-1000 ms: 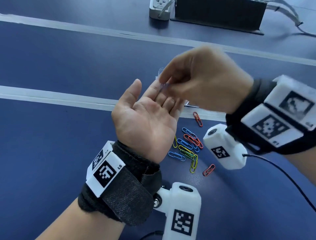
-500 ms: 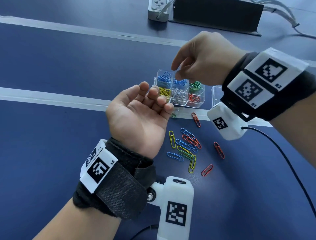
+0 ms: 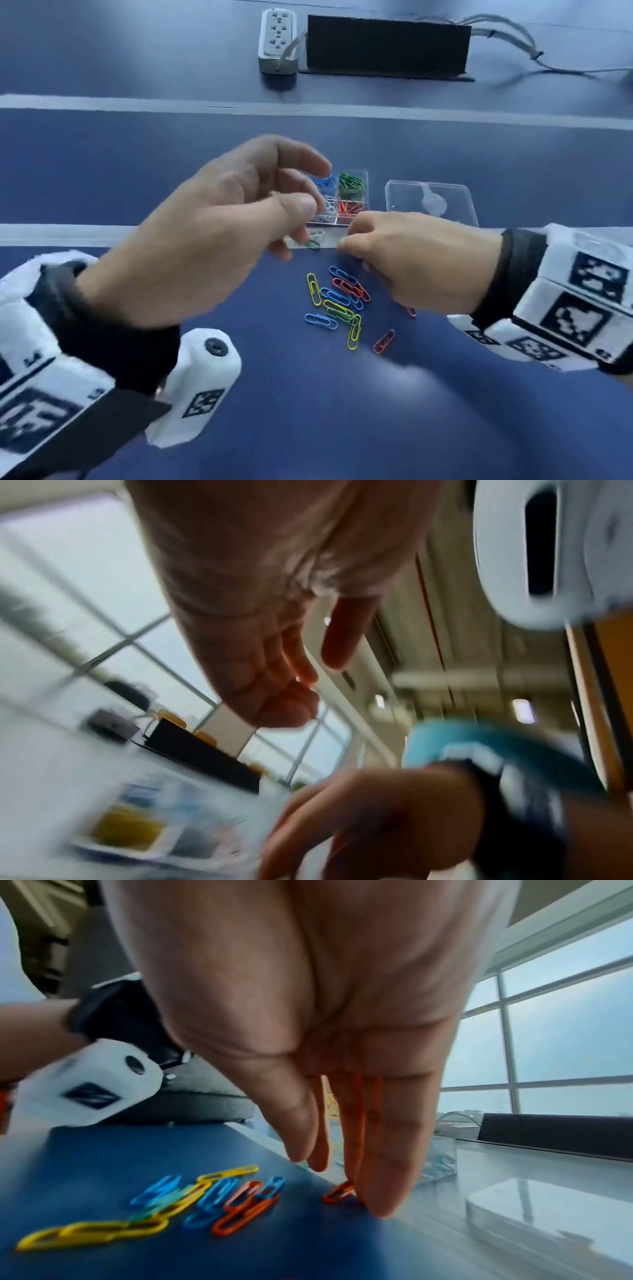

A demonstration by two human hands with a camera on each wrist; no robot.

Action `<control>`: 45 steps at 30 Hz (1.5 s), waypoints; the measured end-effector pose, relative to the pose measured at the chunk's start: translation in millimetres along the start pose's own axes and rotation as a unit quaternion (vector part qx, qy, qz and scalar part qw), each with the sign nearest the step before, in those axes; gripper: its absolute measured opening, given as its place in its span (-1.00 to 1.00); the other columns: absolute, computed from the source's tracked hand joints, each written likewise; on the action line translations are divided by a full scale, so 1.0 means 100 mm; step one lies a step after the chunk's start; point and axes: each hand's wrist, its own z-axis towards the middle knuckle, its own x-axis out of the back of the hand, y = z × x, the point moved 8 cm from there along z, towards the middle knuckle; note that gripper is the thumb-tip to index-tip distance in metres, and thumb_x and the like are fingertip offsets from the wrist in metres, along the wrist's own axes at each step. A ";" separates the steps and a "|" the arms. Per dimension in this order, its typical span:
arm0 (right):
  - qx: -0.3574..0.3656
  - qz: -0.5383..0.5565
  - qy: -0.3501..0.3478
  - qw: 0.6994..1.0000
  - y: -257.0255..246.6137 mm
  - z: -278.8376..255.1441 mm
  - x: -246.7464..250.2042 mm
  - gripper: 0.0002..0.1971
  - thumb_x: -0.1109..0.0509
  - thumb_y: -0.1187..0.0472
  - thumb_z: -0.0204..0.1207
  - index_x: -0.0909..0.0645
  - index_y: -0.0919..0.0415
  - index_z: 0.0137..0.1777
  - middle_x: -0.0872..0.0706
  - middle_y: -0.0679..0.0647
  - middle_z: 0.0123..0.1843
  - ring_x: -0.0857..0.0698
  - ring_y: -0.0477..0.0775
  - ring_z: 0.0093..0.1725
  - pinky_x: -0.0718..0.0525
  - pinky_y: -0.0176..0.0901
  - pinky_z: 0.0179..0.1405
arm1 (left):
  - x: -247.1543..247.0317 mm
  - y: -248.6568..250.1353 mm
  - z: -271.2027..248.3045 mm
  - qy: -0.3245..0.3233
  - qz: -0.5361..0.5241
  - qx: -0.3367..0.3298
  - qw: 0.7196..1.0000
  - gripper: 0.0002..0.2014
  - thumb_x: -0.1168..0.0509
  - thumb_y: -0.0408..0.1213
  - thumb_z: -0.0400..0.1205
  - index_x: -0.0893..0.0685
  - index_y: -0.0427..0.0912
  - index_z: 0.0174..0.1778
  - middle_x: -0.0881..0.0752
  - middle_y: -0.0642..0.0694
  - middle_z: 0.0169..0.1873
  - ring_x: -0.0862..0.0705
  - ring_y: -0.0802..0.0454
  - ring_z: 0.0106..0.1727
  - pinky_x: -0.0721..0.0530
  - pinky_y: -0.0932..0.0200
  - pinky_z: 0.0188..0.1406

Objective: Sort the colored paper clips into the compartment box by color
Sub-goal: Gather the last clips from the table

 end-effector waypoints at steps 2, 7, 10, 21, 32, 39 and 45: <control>0.021 -0.001 0.004 1.000 -0.07 -0.03 -0.04 -0.73 -0.21 0.34 0.46 -0.52 0.12 0.13 -0.55 0.03 0.10 -0.59 0.12 0.06 -0.54 -0.09 -0.06 | -0.04 -0.16 0.02 -0.058 0.235 0.036 0.970 -0.69 -0.32 -0.01 0.42 -0.57 0.25 0.09 -0.67 0.20 -0.06 -0.64 0.12 -0.16 -0.64 0.12 -0.32; 0.050 0.033 -0.024 0.998 -0.09 -0.23 -0.07 -0.64 -0.31 0.15 0.54 -0.45 0.01 0.34 -0.55 -0.02 0.17 -0.56 0.06 0.15 -0.50 -0.05 0.08 | -0.24 -0.54 -0.02 -0.203 0.592 0.034 0.779 -0.11 -0.27 0.25 0.46 0.00 0.02 0.61 -0.16 0.10 0.51 -0.24 0.08 0.45 -0.27 0.23 0.42; -0.025 0.059 -0.040 0.997 0.13 -0.38 -0.14 -0.36 -0.46 -0.15 0.36 -0.32 -0.04 0.39 -0.45 -0.08 0.18 -0.52 0.01 0.14 -0.49 -0.13 0.09 | -0.33 -0.58 0.01 -0.221 0.629 0.031 0.745 0.05 -0.31 0.38 0.33 0.05 -0.03 0.60 -0.10 0.04 0.48 -0.19 0.01 0.42 -0.23 0.16 0.43; -0.068 0.171 0.039 0.982 0.10 -0.14 -0.16 -0.39 -0.58 0.05 0.28 -0.44 0.04 0.32 -0.39 -0.11 -0.02 -0.39 -0.09 -0.11 -0.45 -0.21 -0.02 | -0.54 -0.46 -0.04 -0.189 0.481 0.010 0.856 -0.27 -0.51 0.03 0.36 -0.38 0.02 0.41 -0.42 0.12 0.11 -0.44 0.19 0.03 -0.41 0.31 0.11; -0.092 0.141 0.005 0.986 -0.01 -0.04 -0.14 -0.16 -0.68 -0.08 0.04 -0.43 0.15 0.31 -0.46 0.09 0.18 -0.57 0.10 0.08 -0.55 -0.16 0.02 | -0.51 -0.45 0.05 -0.153 0.528 0.071 0.832 -0.48 -0.55 -0.03 0.31 -0.54 -0.05 0.13 -0.50 0.08 -0.12 -0.47 0.07 -0.09 -0.46 0.21 -0.05; -0.090 0.154 -0.010 0.984 0.05 -0.07 -0.10 -0.12 -0.64 -0.21 0.01 -0.44 0.14 0.31 -0.43 0.05 0.17 -0.54 0.06 0.06 -0.60 -0.02 0.15 | -0.46 -0.48 -0.09 -0.168 0.516 0.104 0.833 -0.23 -0.54 0.17 0.20 -0.35 0.01 0.24 -0.40 0.10 0.03 -0.48 0.18 -0.09 -0.49 0.20 0.00; -0.055 0.105 -0.042 0.992 -0.14 -0.05 -0.18 -0.09 -0.70 -0.11 -0.05 -0.35 0.11 0.28 -0.28 0.03 0.05 -0.59 0.12 -0.11 -0.56 -0.16 -0.12 | -0.58 -0.51 -0.10 -0.173 0.567 0.130 0.795 -0.16 -0.53 0.25 0.17 -0.38 -0.07 0.26 -0.39 0.02 0.03 -0.53 0.00 0.09 -0.43 0.20 -0.05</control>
